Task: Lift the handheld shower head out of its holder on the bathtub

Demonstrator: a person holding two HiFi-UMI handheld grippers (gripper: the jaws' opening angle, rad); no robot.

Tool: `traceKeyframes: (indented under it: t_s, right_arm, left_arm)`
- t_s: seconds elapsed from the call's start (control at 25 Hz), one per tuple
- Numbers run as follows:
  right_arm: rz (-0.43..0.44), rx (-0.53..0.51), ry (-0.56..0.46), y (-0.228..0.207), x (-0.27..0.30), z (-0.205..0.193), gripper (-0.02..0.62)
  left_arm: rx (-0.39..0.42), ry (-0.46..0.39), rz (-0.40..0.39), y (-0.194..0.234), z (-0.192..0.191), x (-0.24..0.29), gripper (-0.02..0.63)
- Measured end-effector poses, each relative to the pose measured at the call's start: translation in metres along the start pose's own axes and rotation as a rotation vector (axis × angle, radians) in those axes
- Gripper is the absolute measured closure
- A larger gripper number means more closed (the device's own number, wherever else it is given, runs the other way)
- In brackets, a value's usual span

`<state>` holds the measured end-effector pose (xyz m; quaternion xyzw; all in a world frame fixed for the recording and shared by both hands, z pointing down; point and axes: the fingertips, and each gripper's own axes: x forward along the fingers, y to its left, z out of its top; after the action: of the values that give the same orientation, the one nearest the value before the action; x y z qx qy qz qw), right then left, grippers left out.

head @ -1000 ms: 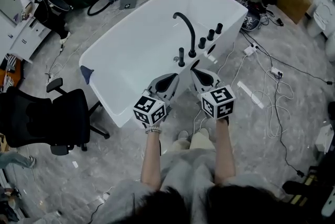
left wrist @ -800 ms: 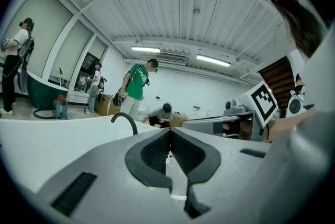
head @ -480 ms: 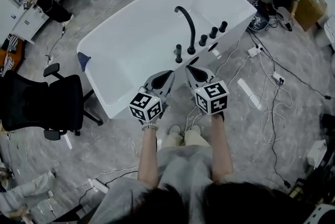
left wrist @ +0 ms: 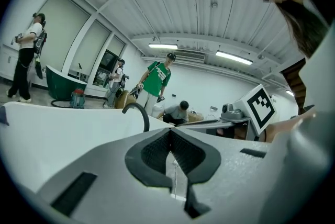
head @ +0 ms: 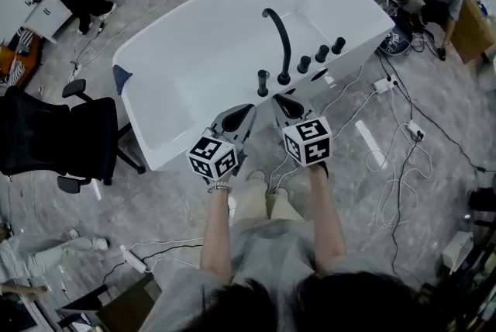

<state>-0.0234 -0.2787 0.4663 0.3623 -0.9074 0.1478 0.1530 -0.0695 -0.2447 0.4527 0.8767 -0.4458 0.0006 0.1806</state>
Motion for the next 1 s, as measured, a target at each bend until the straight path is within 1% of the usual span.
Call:
traceKeyframes:
  t_s: [0.24,0.36,0.56,0.76,1.0]
  right_arm:
    - [-0.001,-0.013,0.056,-0.022,0.041,-0.027,0.592]
    - [0.011,-0.009,0.076,-0.03,0.061,-0.039,0.561]
    - [0.008,0.008,0.113,-0.046,0.09,-0.067,0.528]
    - [0.01,0.019,0.137,-0.058,0.118,-0.09,0.505]
    - [0.015,0.036,0.165,-0.071,0.147,-0.114,0.472]
  left_arm:
    - [-0.026,0.041,0.0,0.029,-0.018,0.02,0.601]
    - [-0.047,0.059,0.007,0.042,-0.032,0.029,0.601]
    - [-0.097,0.071,0.015,0.064,-0.06,0.041,0.601]
    - [-0.134,0.082,0.025,0.087,-0.084,0.051,0.601]
    - [-0.179,0.088,0.022,0.103,-0.106,0.064,0.601]
